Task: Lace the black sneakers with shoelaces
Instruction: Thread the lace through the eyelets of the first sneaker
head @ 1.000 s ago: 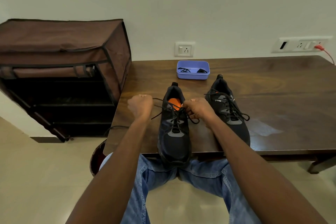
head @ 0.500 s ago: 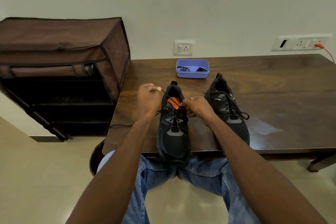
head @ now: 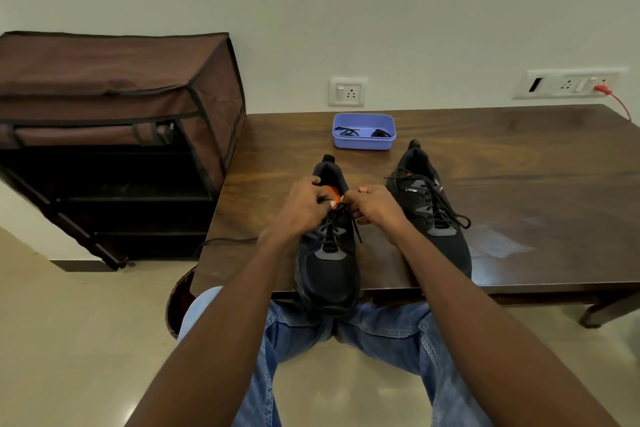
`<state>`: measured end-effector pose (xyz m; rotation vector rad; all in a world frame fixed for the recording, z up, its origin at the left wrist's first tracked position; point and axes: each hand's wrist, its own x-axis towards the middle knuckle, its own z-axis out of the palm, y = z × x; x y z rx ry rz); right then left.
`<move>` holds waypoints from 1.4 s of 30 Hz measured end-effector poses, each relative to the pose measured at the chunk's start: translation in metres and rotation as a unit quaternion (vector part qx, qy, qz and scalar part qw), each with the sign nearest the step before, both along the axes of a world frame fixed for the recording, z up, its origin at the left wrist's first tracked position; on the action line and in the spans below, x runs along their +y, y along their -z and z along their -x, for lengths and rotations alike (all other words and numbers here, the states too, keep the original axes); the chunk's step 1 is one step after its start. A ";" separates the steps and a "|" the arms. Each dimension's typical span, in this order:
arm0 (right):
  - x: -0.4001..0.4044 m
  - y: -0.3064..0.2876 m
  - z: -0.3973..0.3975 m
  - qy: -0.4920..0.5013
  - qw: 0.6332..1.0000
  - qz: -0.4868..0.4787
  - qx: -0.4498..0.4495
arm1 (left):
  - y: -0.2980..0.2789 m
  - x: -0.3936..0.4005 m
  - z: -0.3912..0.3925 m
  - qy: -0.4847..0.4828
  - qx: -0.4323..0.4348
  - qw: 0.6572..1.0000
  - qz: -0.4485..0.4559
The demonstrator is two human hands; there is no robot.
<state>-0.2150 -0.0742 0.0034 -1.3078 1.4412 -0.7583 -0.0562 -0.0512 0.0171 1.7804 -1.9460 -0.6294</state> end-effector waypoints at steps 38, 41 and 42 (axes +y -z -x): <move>0.009 -0.006 -0.021 0.001 0.987 0.075 0.139 | -0.004 -0.011 -0.029 -0.242 0.265 0.921 -0.151; 0.010 -0.007 -0.029 -0.060 0.983 0.119 0.125 | -0.006 -0.006 -0.026 -0.237 0.276 0.917 -0.162; 0.012 -0.008 -0.031 -0.090 0.977 0.127 0.144 | -0.006 -0.005 -0.025 -0.237 0.283 0.915 -0.160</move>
